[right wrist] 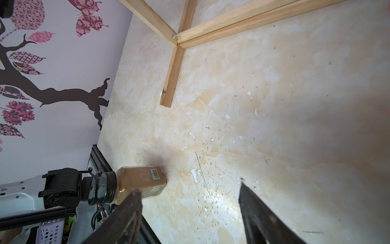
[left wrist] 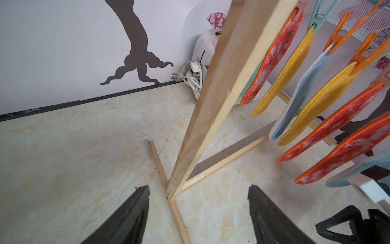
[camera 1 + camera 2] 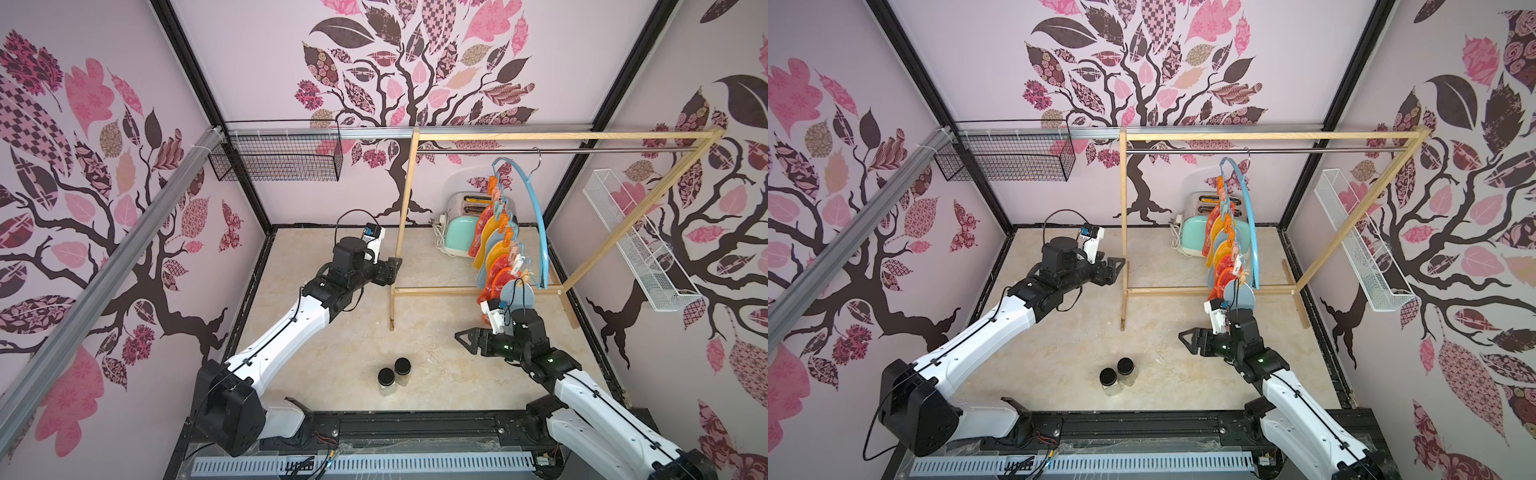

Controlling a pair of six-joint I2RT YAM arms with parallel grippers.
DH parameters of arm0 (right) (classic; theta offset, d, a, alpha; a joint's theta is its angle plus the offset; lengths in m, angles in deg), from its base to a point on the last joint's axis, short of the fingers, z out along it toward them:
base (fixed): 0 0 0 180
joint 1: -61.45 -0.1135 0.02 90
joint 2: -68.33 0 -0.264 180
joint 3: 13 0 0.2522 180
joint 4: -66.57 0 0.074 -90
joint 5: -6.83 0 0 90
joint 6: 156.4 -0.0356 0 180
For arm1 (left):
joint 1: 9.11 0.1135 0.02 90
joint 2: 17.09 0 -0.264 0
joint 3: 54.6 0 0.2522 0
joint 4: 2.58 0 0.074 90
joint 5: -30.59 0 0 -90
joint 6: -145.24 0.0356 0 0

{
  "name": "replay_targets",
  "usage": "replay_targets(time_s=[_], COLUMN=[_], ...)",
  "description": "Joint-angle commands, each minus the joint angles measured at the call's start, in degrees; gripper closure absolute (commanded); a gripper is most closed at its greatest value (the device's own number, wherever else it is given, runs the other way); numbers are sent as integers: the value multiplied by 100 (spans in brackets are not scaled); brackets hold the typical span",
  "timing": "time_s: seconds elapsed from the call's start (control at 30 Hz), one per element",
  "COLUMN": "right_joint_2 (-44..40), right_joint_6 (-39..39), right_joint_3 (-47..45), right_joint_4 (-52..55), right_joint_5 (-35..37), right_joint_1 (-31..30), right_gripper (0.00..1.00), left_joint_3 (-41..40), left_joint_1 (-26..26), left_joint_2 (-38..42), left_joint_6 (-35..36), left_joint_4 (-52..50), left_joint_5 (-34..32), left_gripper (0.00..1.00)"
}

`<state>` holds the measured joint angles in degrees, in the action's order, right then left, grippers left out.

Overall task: Take the shoe insoles off the hanger
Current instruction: Move the clothesline to the center of the board.

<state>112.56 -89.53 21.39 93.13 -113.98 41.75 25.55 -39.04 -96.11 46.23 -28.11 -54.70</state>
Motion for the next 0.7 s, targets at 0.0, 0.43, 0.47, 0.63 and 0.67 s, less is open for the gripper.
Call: replay_targets(time_s=[0.0,0.43,0.47,0.63,0.67], right_joint_2=[-79,-875,-901,-907,-927], right_joint_6=[-2,112,80,13,3], right_joint_3=[16,49,22,32,46], right_joint_4=[-61,-71,-184,-488,-541], right_joint_5=[14,-839,-923,-1171,-1211], right_joint_1=[-34,-231,-292,-501,-521], right_gripper=[25,26,26,27,27], left_joint_3=[251,463,513,699,716], left_joint_1=[-4,0,-3,4,-3], left_joint_2=[-195,-729,-774,-974,-998], left_joint_6=[106,-18,-29,-167,-196], left_joint_4=[45,590,597,675,684], left_joint_5=[-119,-419,-460,-859,-966], left_gripper=[24,25,25,30,32])
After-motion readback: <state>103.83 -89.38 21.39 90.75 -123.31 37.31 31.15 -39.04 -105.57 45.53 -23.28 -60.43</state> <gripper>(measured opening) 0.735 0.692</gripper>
